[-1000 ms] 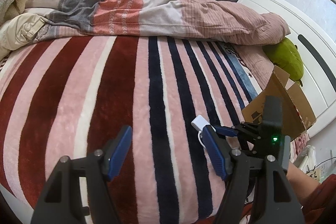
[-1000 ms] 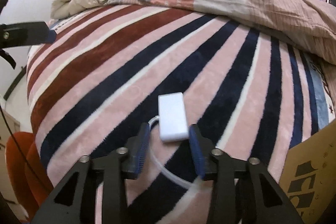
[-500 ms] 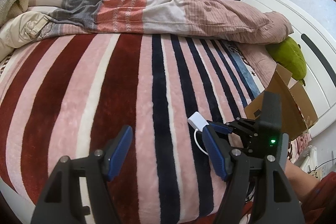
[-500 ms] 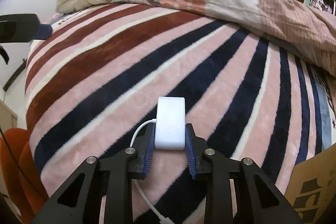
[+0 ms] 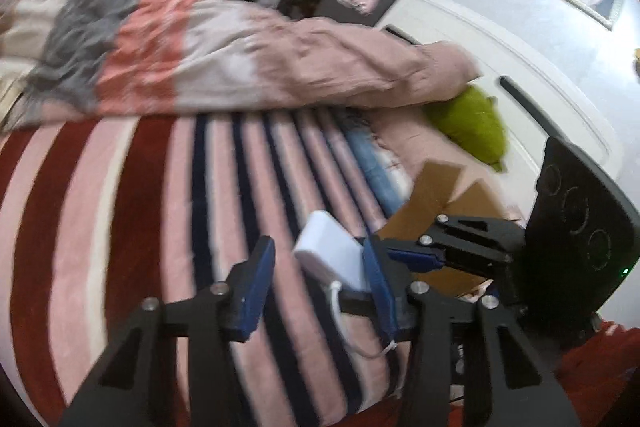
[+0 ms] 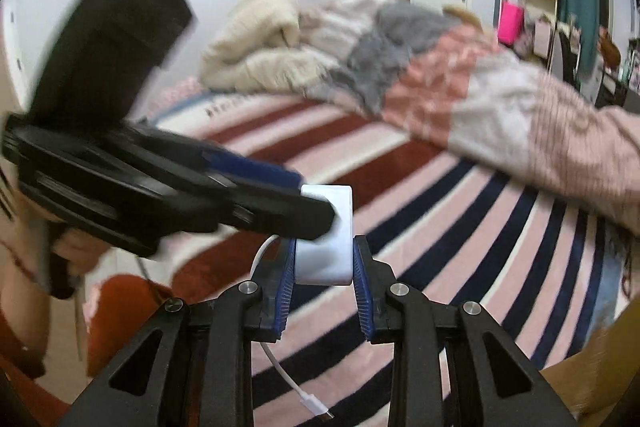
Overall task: Organize rigid objects
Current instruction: 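Carry the charger into the box and open the right gripper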
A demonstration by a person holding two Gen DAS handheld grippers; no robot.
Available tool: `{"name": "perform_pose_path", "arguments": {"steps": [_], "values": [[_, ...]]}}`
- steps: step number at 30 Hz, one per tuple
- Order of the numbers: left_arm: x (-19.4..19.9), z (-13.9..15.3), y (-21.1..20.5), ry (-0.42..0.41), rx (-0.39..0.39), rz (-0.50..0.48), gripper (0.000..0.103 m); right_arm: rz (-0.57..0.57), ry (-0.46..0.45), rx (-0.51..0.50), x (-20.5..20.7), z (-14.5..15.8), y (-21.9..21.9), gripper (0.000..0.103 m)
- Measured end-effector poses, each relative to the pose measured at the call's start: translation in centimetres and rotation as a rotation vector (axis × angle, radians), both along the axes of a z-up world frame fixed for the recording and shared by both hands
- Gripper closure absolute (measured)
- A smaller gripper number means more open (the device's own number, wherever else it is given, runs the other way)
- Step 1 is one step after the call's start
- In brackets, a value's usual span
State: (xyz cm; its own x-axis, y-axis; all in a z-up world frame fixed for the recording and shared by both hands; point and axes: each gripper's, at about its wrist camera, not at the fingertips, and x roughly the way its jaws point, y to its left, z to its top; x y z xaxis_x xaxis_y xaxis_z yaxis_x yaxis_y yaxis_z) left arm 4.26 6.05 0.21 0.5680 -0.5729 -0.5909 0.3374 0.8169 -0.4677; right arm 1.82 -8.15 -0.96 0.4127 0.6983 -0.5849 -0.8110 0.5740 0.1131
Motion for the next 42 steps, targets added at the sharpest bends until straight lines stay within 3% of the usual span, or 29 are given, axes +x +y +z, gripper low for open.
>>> {"name": "perform_pose_path", "arguments": {"steps": [2,7,13,19,25,27,29,30,33,35,42], "values": [[0.7,1.4,-1.1,-0.019,-0.018,-0.030,0.075,-0.002,-0.025,0.020,0.0,1.9,-1.2,0.080],[2.5,4.8,-6.4,-0.065,0.010,-0.113,0.075,-0.067,-0.063,0.052,0.7,4.8,-6.1,0.080],[5.6,6.6,-14.8,-0.074,0.053,-0.226,0.075,-0.181,-0.061,0.067,1.8,6.4,-13.1,0.080],[7.8,4.6,-21.6,-0.002,0.083,-0.324,0.075,-0.304,0.035,0.051,3.6,5.1,-20.2,0.080],[8.3,1.0,-25.0,0.076,0.145,-0.361,0.075,-0.338,0.144,-0.051,5.0,1.5,-22.3,0.080],[8.3,0.3,-25.2,0.095,0.142,-0.359,0.071,-0.339,0.164,-0.086,4.9,0.6,-22.5,0.080],[8.2,0.1,-25.2,0.094,0.148,-0.347,0.055,-0.338,0.194,-0.110,5.1,-0.2,-22.6,0.080],[8.1,0.1,-25.3,0.089,0.154,-0.341,0.052,-0.341,0.214,-0.124,5.2,-0.6,-22.6,0.079],[7.5,0.4,-24.9,0.062,0.175,-0.316,0.041,-0.341,0.223,-0.143,4.9,-1.1,-22.8,0.069],[6.9,0.9,-24.5,0.030,0.205,-0.284,0.028,-0.341,0.221,-0.137,4.7,-1.0,-22.9,0.057],[3.3,3.7,-21.2,-0.137,0.283,-0.081,0.015,-0.351,0.089,-0.045,3.0,1.5,-23.5,0.019]]}}
